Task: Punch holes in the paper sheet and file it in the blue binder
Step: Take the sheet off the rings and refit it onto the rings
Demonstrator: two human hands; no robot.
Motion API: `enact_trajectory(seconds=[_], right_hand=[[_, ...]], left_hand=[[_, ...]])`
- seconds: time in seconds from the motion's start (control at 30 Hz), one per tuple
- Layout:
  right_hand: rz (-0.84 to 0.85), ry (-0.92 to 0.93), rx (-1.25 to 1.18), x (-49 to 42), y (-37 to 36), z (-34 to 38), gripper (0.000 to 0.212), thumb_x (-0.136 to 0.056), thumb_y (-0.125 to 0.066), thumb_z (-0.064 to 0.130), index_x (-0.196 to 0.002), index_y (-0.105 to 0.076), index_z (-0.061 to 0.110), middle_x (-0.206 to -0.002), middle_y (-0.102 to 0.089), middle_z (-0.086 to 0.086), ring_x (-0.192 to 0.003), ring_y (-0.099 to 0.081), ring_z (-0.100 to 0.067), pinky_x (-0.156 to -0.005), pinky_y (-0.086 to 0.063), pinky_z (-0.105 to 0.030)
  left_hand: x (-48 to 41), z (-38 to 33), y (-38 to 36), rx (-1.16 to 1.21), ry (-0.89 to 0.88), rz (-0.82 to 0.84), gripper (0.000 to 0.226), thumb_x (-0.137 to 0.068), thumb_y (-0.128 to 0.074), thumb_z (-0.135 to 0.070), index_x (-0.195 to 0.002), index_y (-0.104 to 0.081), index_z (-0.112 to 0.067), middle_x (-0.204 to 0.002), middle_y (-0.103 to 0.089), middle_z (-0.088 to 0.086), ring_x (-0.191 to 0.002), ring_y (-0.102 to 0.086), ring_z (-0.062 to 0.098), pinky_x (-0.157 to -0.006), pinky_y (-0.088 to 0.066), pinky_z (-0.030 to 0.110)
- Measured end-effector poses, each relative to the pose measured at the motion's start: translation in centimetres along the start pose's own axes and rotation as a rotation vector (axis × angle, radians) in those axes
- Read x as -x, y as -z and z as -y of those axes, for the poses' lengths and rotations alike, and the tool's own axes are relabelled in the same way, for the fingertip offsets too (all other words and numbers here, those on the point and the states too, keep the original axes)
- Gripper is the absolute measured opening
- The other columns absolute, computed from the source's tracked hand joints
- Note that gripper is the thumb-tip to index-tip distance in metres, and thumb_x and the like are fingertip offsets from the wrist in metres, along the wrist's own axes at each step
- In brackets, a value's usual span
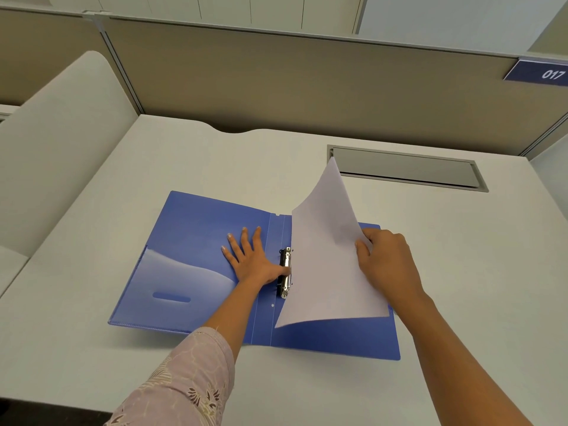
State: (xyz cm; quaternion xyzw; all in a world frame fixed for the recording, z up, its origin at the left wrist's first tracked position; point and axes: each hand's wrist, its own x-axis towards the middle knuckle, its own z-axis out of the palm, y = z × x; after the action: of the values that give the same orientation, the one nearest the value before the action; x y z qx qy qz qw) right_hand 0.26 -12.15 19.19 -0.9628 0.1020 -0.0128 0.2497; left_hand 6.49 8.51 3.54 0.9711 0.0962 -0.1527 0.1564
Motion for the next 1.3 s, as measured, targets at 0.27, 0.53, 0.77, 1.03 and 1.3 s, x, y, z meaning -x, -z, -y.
enact_trajectory(seconds=[0.27,0.53,0.77,1.03,1.3], right_hand=[[0.005,0.046,0.059,0.3,-0.1,1.1,0.026,-0.096,-0.043,0.015,-0.084,-0.063,0.003,-0.068,-0.057,-0.011,-0.058,-0.047,-0.023,-0.059,-0.045,-0.035],[-0.012,0.097,0.097,0.6,-0.1,1.9,0.026,-0.096,-0.039,0.011,-0.083,-0.061,0.005,-0.068,-0.054,-0.008,-0.061,-0.045,-0.023,-0.06,-0.041,-0.035],[-0.003,0.084,0.112,0.6,-0.1,1.7,0.026,-0.097,-0.039,0.012,-0.089,-0.063,0.004,-0.076,-0.062,-0.011,-0.066,-0.052,-0.024,-0.066,-0.05,-0.039],[-0.008,0.048,0.059,0.7,0.3,1.4,0.026,-0.096,-0.043,0.015,-0.085,-0.061,0.0,-0.073,-0.061,-0.015,-0.062,-0.053,-0.027,-0.063,-0.05,-0.04],[-0.011,0.022,-0.077,0.4,0.2,1.0,0.024,-0.094,-0.048,0.014,-0.087,-0.065,-0.001,-0.074,-0.064,-0.018,-0.063,-0.057,-0.032,-0.058,-0.049,-0.038]], left_hand=[[0.3,-0.1,0.0,-0.017,-0.015,-0.015,0.126,-0.06,-0.065,-0.077,-0.151,0.009,-0.031,-0.159,0.02,0.007,-0.14,0.031,0.038,-0.108,0.02,0.059],[0.7,-0.3,0.1,0.01,-0.042,-0.027,0.117,-0.064,-0.066,-0.072,-0.151,0.003,-0.036,-0.16,0.012,0.006,-0.141,0.028,0.038,-0.107,0.019,0.061],[1.5,-0.9,-0.2,0.15,-0.096,-0.082,0.087,-0.072,-0.071,-0.05,-0.144,-0.022,-0.04,-0.155,-0.014,0.007,-0.145,0.005,0.037,-0.111,0.014,0.059],[3.0,-1.3,-0.3,0.452,-0.117,-0.155,0.026,-0.094,-0.055,-0.024,-0.119,-0.057,-0.03,-0.125,-0.05,-0.003,-0.117,-0.039,0.023,-0.093,-0.03,0.031],[2.0,-2.0,0.4,0.959,0.109,0.177,0.03,-0.093,-0.057,-0.031,-0.085,-0.067,-0.004,-0.074,-0.062,0.006,-0.065,-0.054,0.017,-0.065,-0.048,0.033]])
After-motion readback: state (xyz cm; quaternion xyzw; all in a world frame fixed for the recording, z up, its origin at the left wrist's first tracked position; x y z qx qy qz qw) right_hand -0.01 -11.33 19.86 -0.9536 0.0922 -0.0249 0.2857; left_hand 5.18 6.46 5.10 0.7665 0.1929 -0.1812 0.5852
